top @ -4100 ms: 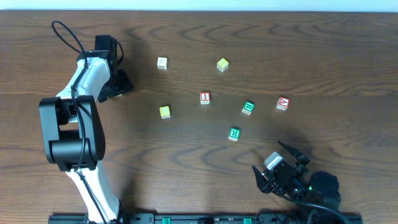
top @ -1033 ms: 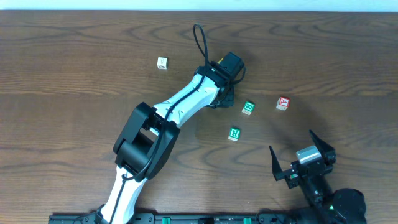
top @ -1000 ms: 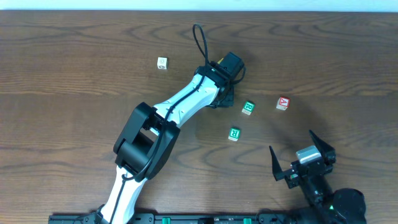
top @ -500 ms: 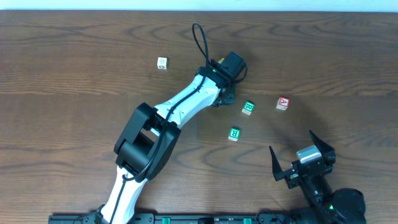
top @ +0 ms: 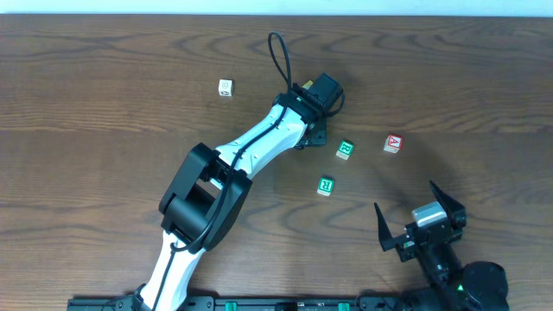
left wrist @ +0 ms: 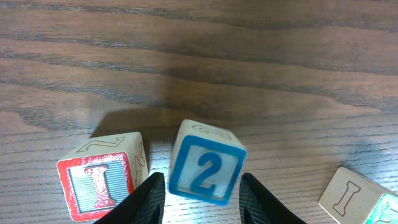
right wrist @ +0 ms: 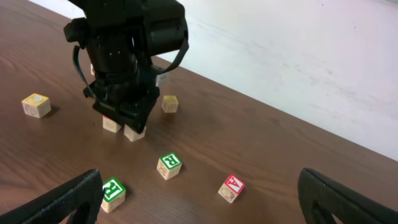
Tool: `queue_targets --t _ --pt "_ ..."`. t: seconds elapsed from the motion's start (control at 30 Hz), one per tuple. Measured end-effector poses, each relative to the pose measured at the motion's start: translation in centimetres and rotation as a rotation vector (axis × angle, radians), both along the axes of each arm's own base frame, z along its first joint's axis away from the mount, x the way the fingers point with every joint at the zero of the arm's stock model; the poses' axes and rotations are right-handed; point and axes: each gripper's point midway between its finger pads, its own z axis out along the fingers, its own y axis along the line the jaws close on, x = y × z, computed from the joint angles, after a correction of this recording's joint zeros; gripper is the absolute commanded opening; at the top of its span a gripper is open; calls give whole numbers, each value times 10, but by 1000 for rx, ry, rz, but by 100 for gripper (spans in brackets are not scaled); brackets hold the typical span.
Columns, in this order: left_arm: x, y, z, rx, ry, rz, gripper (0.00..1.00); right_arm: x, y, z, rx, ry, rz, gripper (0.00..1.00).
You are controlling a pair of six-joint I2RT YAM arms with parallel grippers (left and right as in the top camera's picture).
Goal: Spell out Ai2
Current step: 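Carry the blue 2 block to the right of the I block, then release the 2 block beside the I block and lift the left gripper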
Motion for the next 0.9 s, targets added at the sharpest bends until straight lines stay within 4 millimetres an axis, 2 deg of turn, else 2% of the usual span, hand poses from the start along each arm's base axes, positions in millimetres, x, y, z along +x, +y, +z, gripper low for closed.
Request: queue_targets --t 0.9 --pt "-8 0 -2 -4 37 -10 41 -1 0 -3 -2 12 0 99"
